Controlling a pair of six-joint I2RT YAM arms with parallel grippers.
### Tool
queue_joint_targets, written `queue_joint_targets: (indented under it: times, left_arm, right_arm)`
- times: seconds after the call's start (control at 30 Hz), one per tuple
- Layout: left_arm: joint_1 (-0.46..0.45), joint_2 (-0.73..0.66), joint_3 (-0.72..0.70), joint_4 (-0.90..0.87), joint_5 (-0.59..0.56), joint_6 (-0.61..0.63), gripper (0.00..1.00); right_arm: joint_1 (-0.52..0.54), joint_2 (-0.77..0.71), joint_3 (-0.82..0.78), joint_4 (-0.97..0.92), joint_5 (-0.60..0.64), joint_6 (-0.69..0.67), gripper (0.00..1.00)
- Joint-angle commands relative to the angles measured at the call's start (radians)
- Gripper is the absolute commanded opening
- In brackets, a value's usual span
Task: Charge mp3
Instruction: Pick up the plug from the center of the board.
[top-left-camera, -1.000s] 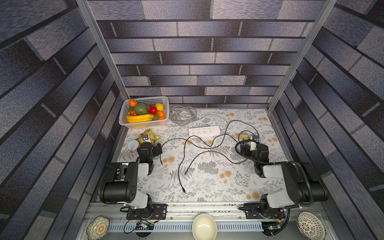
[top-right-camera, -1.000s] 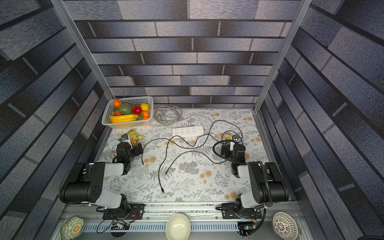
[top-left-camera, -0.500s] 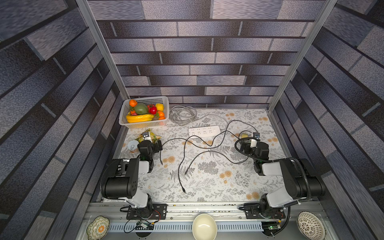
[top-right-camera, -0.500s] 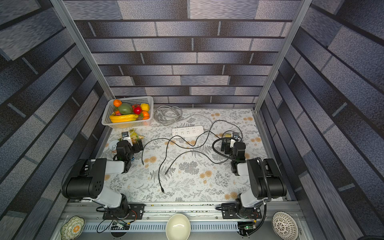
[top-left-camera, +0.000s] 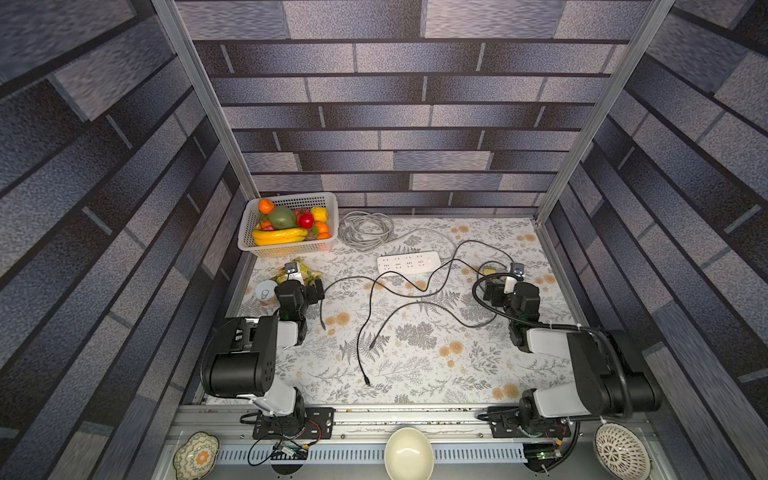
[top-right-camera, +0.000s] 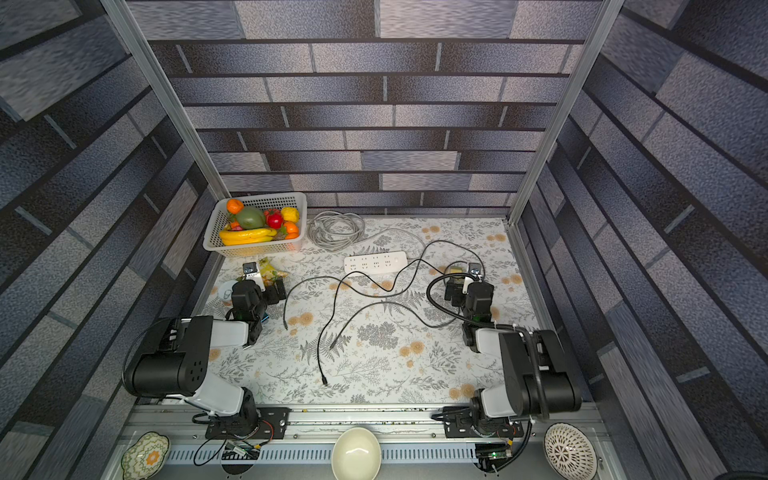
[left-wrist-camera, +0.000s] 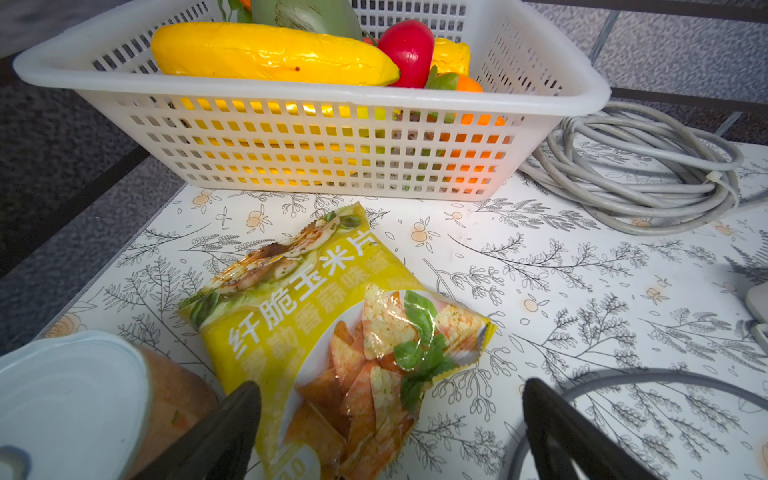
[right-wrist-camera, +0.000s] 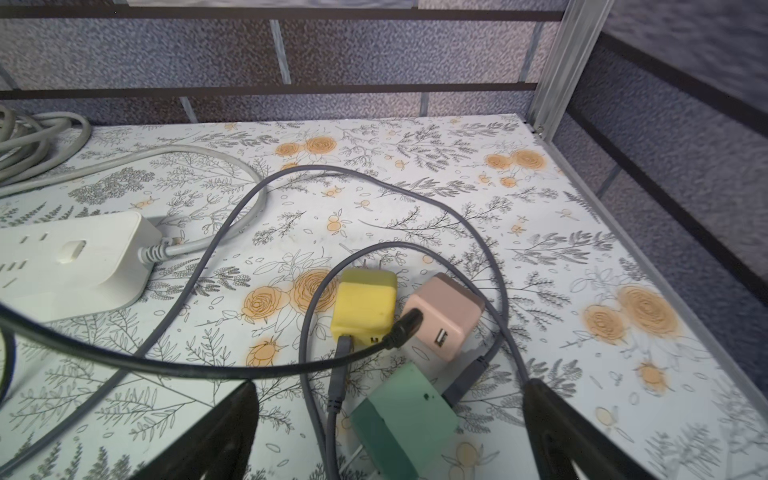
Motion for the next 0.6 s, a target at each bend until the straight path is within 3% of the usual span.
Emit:
queue_joint_targets:
  times: [0.0, 0.13, 0.27, 0.4, 0.57]
  left_arm:
    - [-0.039, -0.066, -0.019, 0.037, -0.023, 0.064, 1.00]
    - [-0.156, -0.281, 0.043, -0.228, -0.174, 0.104, 1.00]
    - [-0.230, -0.443, 0.090, -0.335, -0.071, 0.017, 1.00]
    - [-0.314, -0.494, 0.132, -0.388, 0.045, -0.039, 1.00]
    - [-0.461, -0.489, 0.176, -0.472, 0.068, 0.017, 1.00]
  right_arm:
    - [0.012, -0.157, 0.194, -0.560, 0.122, 0.167, 0.97]
    - [0.011, -0.263, 0.304, -0.949, -0.005, 0.379, 0.97]
    - [0.004, -0.296, 0.391, -1.219, -0.099, 0.502, 0.95]
    - [-0.041, -0.281, 0.403, -1.268, -0.189, 0.516, 0.84]
    - [-0.088, -0.090, 0.433, -1.210, -0.298, 0.518, 0.76]
